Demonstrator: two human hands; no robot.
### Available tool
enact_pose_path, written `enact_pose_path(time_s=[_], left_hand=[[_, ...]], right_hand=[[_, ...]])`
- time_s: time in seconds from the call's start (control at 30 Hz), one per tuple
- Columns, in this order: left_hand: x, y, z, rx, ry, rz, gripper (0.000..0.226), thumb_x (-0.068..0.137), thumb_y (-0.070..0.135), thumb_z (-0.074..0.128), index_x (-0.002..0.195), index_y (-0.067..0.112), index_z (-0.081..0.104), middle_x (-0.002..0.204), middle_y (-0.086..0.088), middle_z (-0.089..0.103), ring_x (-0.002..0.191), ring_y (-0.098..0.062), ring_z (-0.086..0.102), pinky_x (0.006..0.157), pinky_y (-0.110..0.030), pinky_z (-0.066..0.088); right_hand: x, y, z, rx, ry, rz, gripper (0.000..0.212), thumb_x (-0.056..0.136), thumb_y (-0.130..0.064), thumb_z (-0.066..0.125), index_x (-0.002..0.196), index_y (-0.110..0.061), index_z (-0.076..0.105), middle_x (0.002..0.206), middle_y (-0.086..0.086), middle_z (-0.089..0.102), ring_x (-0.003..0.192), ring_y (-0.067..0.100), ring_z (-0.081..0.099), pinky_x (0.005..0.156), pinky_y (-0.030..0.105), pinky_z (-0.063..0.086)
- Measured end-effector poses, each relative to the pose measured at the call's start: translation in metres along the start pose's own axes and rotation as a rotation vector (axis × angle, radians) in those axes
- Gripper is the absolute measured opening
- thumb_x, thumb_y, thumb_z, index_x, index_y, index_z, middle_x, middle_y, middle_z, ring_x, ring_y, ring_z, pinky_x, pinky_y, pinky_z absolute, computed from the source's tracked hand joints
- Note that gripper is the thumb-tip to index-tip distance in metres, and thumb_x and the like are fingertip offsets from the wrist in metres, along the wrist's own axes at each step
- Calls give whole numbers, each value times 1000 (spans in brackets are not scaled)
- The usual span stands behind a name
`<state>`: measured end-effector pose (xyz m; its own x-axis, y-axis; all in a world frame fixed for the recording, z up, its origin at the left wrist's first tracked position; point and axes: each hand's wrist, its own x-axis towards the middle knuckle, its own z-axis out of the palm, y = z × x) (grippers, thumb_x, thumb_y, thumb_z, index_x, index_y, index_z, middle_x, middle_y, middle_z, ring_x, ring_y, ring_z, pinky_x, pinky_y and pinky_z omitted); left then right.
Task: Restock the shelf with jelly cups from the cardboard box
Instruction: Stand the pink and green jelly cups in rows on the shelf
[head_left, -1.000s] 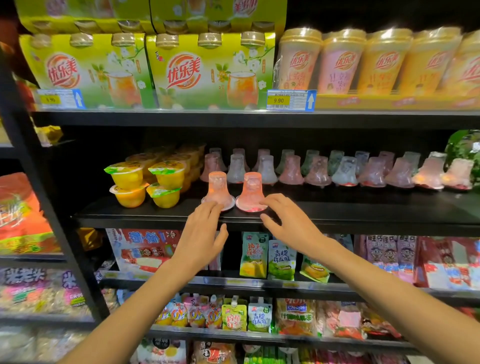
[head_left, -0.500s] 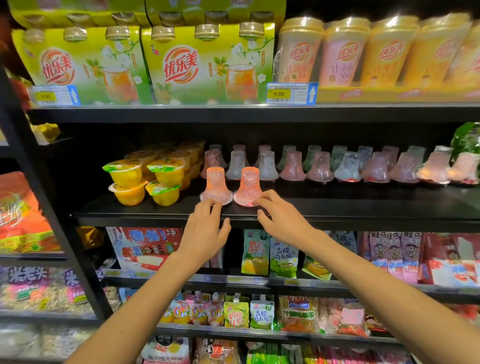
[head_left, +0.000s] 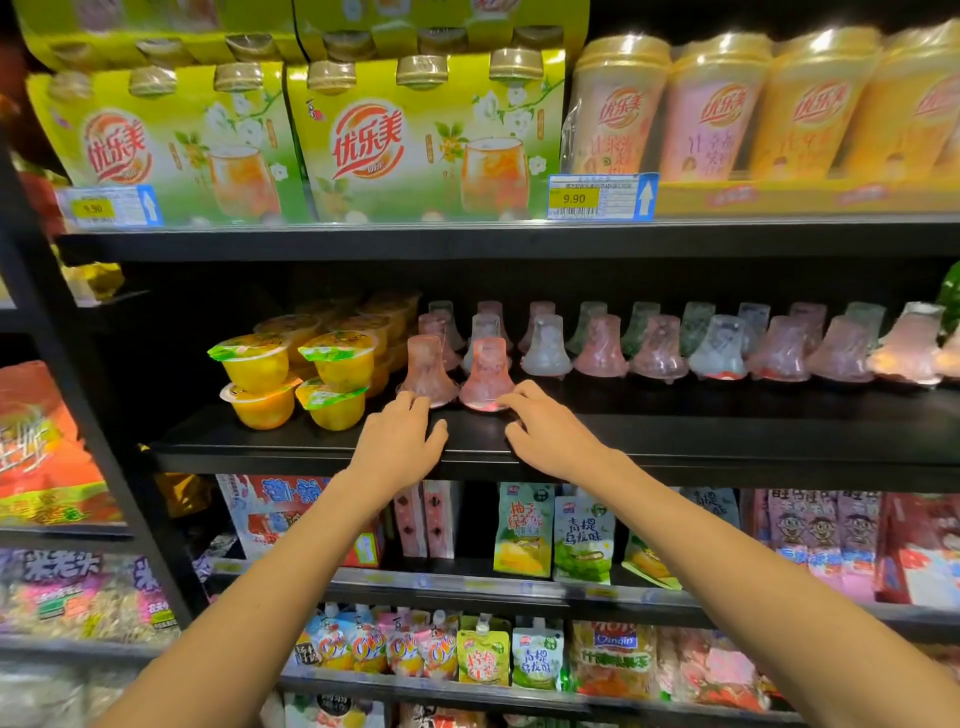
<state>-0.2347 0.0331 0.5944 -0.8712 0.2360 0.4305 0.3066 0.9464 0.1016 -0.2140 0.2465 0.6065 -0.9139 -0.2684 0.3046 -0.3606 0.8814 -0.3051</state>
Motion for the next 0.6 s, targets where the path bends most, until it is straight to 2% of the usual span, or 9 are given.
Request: enact_pose_path(time_s=[0.1,0.27,0.4,0.6], left_hand=[[8,-3,0,9,-19,-10,45,100,42,40,130,11,51,128,-9,52,111,-28,58,89,-42,48],[19,-7,2,10,-49,-12,44,100,43,38,127,10,51,123,-10,52,108,-30,58,87,-43,49],[23,-7,5,-5,-22,-20,41,99,41,42,122,9,52,116,-10,54,103,-29,58,84,-43,50],[20,-7,10,-76,23,-45,41,96,39,47,125,10,53,118,-8,53,103,-26,58,85,-43,52]], right_hand=[[10,0,2,4,-16,17,45,97,-18,45,142,-11,48,140,8,43,115,26,57,102,39,45],[24,-1,6,-44,-36,45,46,97,-18,44,141,-9,46,138,15,46,119,33,54,100,44,45],[28,0,9,-72,-24,54,46,96,-18,44,141,-8,46,136,16,49,119,33,53,99,44,46],[28,1,10,-72,-15,64,48,95,-19,45,142,-8,46,138,15,49,120,31,53,100,44,47]])
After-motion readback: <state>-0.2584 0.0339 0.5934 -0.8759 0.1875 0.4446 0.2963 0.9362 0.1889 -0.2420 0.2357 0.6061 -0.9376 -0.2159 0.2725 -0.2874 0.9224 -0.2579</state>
